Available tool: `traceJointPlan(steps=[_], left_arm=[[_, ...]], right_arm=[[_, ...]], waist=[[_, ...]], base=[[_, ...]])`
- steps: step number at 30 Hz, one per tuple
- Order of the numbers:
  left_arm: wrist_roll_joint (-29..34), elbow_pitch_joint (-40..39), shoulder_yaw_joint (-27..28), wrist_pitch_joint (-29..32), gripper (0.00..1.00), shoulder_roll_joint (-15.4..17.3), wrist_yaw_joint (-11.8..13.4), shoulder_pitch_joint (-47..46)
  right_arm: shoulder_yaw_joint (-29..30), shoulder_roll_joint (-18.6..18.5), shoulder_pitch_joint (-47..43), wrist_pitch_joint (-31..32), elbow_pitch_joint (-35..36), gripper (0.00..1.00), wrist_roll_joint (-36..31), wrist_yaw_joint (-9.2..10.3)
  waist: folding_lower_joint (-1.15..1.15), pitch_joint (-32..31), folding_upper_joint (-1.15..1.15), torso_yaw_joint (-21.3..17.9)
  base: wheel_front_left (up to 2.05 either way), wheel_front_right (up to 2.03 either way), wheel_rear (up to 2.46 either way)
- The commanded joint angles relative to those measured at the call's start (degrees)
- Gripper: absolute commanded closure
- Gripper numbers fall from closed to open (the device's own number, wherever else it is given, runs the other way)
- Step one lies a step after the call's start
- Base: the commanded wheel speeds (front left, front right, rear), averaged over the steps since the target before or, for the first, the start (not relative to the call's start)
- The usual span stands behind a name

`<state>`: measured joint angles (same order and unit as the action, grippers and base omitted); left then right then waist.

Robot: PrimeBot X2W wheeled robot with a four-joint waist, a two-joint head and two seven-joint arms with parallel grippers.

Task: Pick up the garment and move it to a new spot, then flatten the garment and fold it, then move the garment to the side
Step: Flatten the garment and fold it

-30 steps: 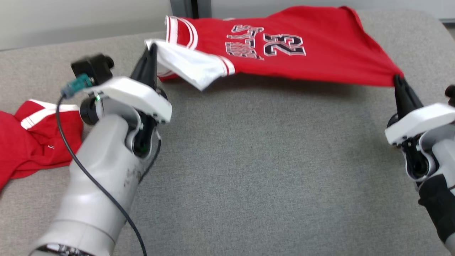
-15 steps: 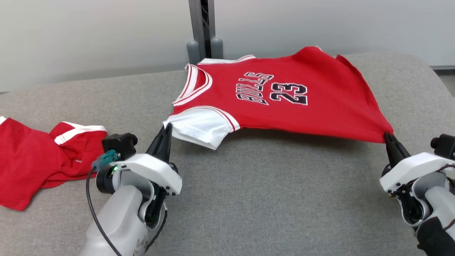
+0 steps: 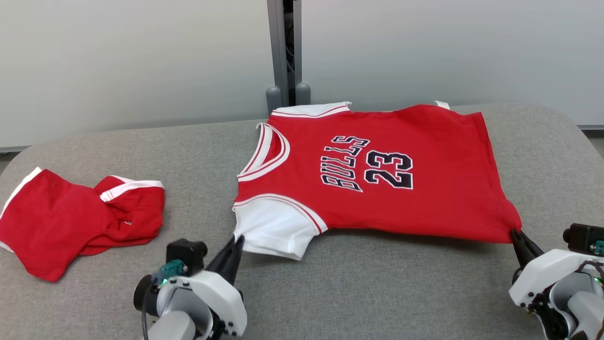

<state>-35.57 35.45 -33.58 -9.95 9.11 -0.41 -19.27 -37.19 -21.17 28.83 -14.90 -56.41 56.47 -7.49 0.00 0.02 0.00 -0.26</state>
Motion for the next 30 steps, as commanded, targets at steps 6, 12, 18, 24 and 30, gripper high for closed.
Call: traceJointPlan(steps=[6, 12, 18, 24, 30], left_arm=[[2.51, -5.45, -3.53, 4.70, 1.00, 3.70, 0.59, 4.04], [3.95, -12.10, -6.86, 11.99, 1.00, 8.16, 0.32, 6.88], [3.42, -18.32, -9.59, 20.60, 1.00, 12.58, -1.45, 8.63], [1.62, -24.13, -9.89, 27.35, 1.00, 16.48, -1.20, 10.18], [-0.38, -28.18, -9.50, 30.75, 1.00, 19.35, -0.16, 12.91]], right_arm=[[-3.21, -2.52, -0.35, 1.78, -0.70, 1.00, -0.90, -0.01], [-6.60, -6.13, -0.42, 6.60, 1.76, 1.00, 0.48, -0.01], [-9.79, -10.57, -0.30, 13.29, 6.45, 1.00, 2.92, 0.00], [-12.34, -14.09, -1.08, 20.93, 12.66, 1.00, 6.81, 0.00], [-13.90, -16.39, -2.62, 26.80, 18.19, 1.00, 10.84, -0.01]], waist=[[0.00, -0.57, 0.00, -0.31], [0.00, -0.76, 0.00, -0.46], [0.00, -0.77, 0.00, -0.89], [0.00, -0.83, 0.00, -1.68], [0.00, -0.98, 0.00, -2.38]], base=[[0.00, 0.00, 0.00], [0.00, 0.00, 0.00], [0.00, 0.00, 0.00], [0.00, 0.00, 0.00], [0.00, 0.00, 0.00]])
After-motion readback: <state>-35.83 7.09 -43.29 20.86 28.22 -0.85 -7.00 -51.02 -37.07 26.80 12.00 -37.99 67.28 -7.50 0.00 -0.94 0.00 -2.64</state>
